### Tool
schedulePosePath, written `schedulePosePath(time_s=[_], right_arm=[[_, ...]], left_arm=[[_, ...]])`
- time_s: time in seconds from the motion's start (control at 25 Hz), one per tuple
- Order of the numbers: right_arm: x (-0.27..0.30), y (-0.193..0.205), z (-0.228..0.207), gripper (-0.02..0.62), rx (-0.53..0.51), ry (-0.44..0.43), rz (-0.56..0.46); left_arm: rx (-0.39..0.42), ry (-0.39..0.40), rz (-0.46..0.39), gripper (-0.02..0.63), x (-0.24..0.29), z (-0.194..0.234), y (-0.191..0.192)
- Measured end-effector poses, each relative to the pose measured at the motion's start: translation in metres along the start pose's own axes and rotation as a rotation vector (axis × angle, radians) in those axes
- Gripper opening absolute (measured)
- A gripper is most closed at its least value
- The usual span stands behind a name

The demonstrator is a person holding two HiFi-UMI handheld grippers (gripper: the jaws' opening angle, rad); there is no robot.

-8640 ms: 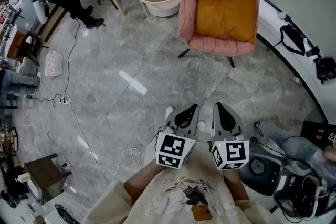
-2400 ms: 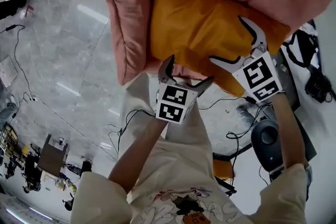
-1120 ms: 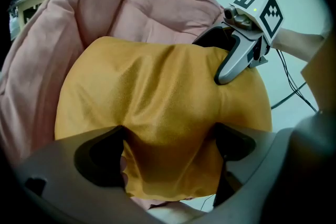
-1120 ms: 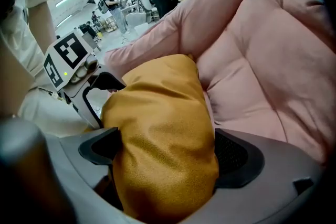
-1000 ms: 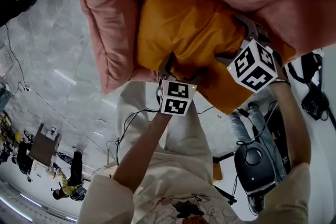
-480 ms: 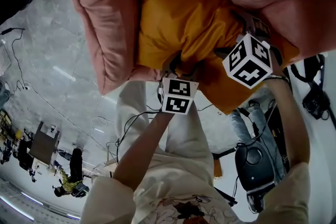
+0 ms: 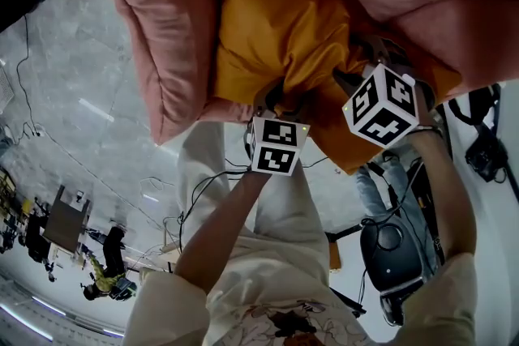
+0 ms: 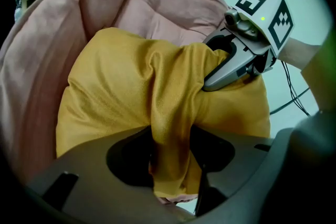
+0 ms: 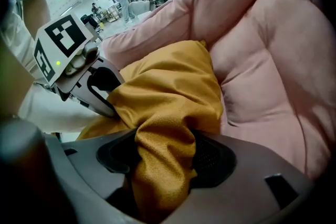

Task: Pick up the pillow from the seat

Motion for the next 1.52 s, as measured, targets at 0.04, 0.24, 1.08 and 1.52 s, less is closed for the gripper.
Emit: schedulePosePath(time_s=[0.04, 0.24, 1.08, 1.52], right_arm=[[-0.002, -0.001, 0.002, 0.295, -0.004, 0.002, -0.004], [-0.011, -0.004, 0.013, 0.206, -0.031, 0.007, -0.022], [-0.082, -0.012, 0.052, 0.117, 0.06, 0.019, -0.121], [-0.124, -0.017, 0.084, 0.094, 0.114, 0.07, -0.136]], left_arm=[[-0.003, 0.002, 0.001, 0.215, -0.001, 0.0, 0.0], [-0.005, 0.002, -0.004, 0.215, -0.007, -0.001, -0.002], [0.015, 0.031, 0.002, 0.216, -0.058, -0.019, 0.0], [0.076, 0.056, -0.008, 0.204, -0.088, -0.035, 0.007]])
Point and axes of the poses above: the fingertips, and each gripper's own axes: x forward along the fingers, z to its left, y out of its underside, the point moved 9 cm from there along -x, backward along the fingers, and after that the axes turned 8 degrees about y, right-handed, at the moved point
